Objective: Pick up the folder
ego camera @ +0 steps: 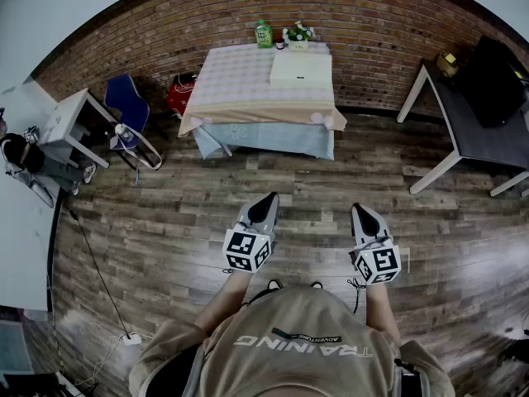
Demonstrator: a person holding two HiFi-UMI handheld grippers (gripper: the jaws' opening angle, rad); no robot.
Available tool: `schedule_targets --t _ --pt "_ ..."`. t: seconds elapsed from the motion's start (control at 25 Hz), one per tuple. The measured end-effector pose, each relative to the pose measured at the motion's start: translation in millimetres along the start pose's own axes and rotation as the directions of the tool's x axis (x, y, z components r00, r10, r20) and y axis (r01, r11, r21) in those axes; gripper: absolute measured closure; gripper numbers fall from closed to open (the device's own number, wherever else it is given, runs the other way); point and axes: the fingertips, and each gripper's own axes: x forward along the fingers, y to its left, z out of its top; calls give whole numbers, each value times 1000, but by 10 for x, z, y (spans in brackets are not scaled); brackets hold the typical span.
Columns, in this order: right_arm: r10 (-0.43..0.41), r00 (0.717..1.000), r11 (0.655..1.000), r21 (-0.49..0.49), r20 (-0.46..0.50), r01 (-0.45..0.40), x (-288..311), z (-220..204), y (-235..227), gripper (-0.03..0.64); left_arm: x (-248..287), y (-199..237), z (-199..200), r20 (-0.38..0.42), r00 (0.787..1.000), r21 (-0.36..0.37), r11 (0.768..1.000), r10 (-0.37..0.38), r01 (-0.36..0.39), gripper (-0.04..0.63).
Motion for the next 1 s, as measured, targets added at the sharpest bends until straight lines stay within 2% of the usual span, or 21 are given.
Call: schedule_targets --t 0.16,0.28,0.48,0.64,0.8,0.92,1.0 --pt "48 998 998 -32 -34 -49 -83 -103 -46 607 108 -233 -100 -25 1000 47 999 -5 6 588" --pt "81 996 995 -53 -45 -83 -135 -159 -69 607 174 -407 -154 -40 999 48 999 -19 21 588" --pt "91 996 996 -15 -19 -91 -186 -189 -191 607 243 -519 -231 -60 998 28 1000 -6 8 588" --pt "84 996 996 28 10 -85 -142 -229 -291 607 226 -442 -218 -61 997 4 999 40 -40 588" --pt "94 995 994 66 -25 -92 -13 -380 -270 607 130 -298 -322 -94 993 12 998 67 -66 588" --pt "91 995 994 59 -37 -89 124 -404 -177 607 104 -57 -392 -106 991 -8 997 77 -78 588" --pt "75 997 997 39 -27 -74 227 -358 -136 607 151 125 -357 -85 994 -34 996 75 -78 588"
